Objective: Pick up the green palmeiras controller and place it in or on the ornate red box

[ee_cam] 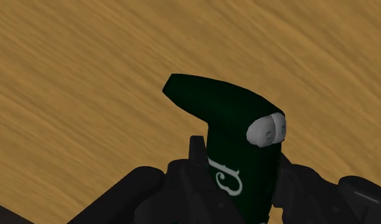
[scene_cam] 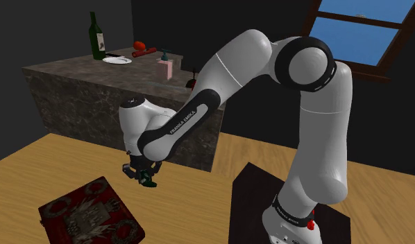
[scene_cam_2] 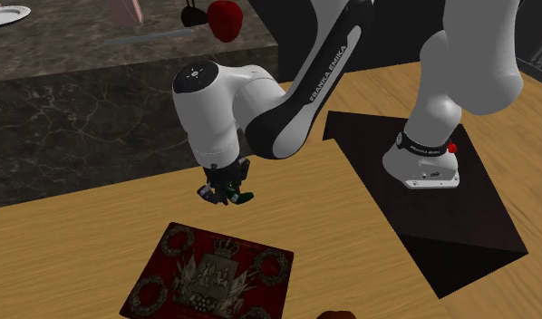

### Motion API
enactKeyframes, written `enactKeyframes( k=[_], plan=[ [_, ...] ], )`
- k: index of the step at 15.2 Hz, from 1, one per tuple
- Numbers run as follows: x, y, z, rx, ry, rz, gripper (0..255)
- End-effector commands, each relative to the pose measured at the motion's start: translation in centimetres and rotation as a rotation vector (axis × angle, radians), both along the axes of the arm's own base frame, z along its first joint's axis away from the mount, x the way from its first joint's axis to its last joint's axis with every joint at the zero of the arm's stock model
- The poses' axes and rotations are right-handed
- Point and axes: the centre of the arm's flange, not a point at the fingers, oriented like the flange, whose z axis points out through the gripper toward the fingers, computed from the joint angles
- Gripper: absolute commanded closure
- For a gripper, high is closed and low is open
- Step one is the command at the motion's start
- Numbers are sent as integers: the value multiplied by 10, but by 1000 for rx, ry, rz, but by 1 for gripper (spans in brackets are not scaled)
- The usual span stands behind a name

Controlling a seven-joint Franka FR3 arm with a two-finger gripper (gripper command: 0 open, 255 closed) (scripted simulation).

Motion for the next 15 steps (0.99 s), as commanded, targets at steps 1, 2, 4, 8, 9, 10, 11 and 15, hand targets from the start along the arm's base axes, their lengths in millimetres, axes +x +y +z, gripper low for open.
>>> enactKeyframes(
  k=[1,2,4,8,9,10,11,15],
  plan=[
    [-2,0,-3,-4,9,1,255],
    [-1,-3,-4,-4,9,1,255],
    [-1,-3,7,-4,9,1,255],
    [-1,-3,28,-4,9,1,255],
    [-1,-3,33,-4,9,1,255],
    [-1,-3,38,-4,9,1,255],
    [-1,-3,43,-4,9,1,255],
    [-1,-3,65,-4,9,1,255]
  ],
)
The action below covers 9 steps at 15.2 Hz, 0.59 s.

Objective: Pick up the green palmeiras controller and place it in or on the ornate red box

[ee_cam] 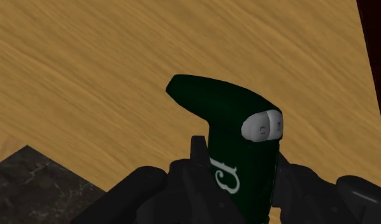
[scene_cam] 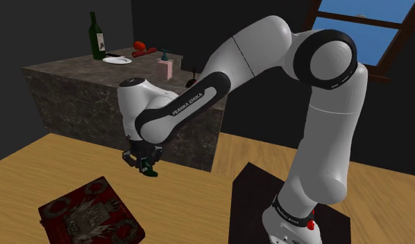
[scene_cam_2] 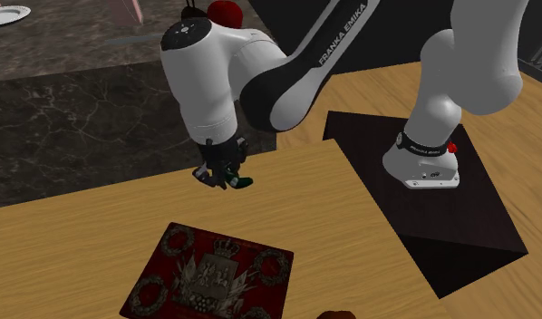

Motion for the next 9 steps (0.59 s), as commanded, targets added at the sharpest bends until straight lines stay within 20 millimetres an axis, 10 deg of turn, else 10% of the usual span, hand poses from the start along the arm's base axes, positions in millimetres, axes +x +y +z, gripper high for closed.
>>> enactKeyframes(
  k=[1,9],
  plan=[
    [0,1,11,0,0,0,255],
    [0,1,53,0,0,0,255]
  ],
)
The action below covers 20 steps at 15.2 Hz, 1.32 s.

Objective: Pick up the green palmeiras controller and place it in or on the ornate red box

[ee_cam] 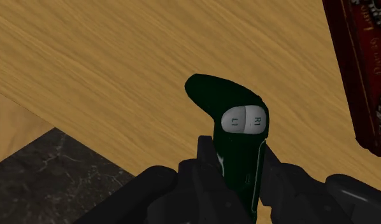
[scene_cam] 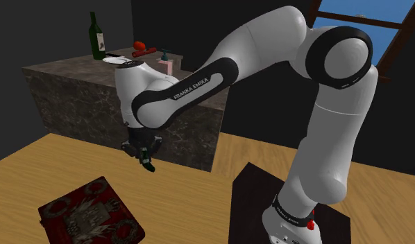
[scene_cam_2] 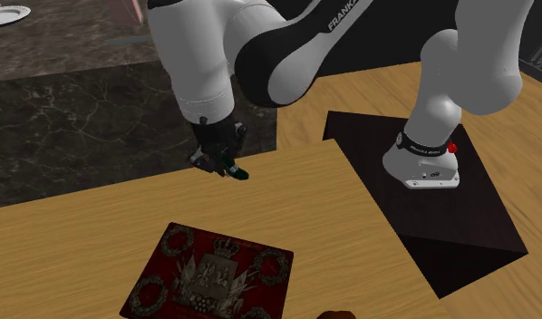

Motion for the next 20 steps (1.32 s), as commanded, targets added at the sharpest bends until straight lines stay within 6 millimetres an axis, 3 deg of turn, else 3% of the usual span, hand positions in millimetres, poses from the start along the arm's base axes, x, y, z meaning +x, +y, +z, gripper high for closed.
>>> enactKeyframes(
  k=[1,18,20],
  plan=[
    [0,0,8,0,0,0,255],
    [-18,223,6,0,0,0,255],
    [-18,223,-5,0,0,0,255]
  ],
)
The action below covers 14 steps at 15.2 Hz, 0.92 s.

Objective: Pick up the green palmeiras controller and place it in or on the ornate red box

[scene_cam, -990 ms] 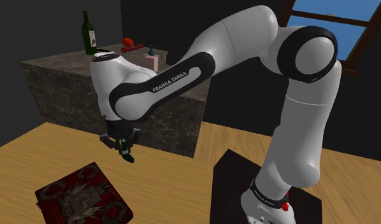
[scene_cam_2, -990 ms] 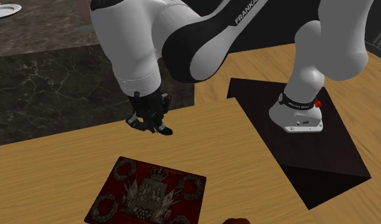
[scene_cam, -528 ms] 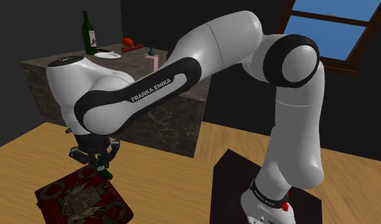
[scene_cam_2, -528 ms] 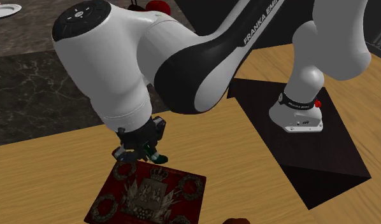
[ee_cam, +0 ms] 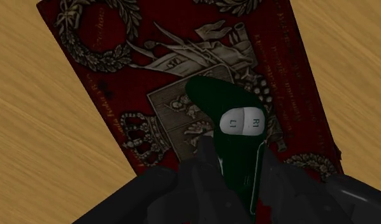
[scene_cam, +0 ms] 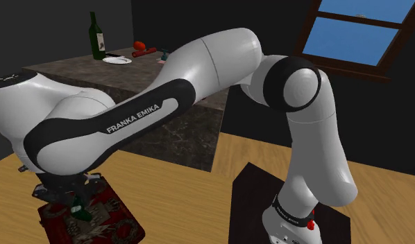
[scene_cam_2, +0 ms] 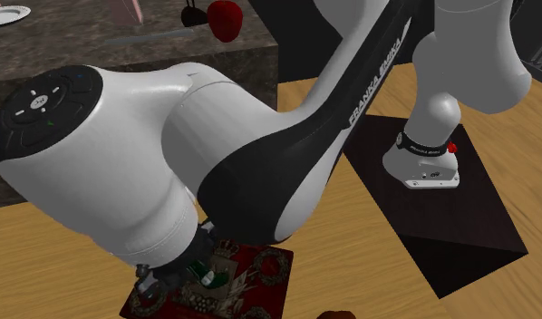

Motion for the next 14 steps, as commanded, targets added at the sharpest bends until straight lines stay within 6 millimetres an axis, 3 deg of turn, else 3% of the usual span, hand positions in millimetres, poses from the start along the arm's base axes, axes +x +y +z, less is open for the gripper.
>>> enactKeyframes(
  k=[1,11,14],
  plan=[
    [-1,4,-9,0,-1,-1,255],
    [-1,4,-61,0,-1,-1,255],
    [-1,4,-61,0,-1,-1,255]
  ],
)
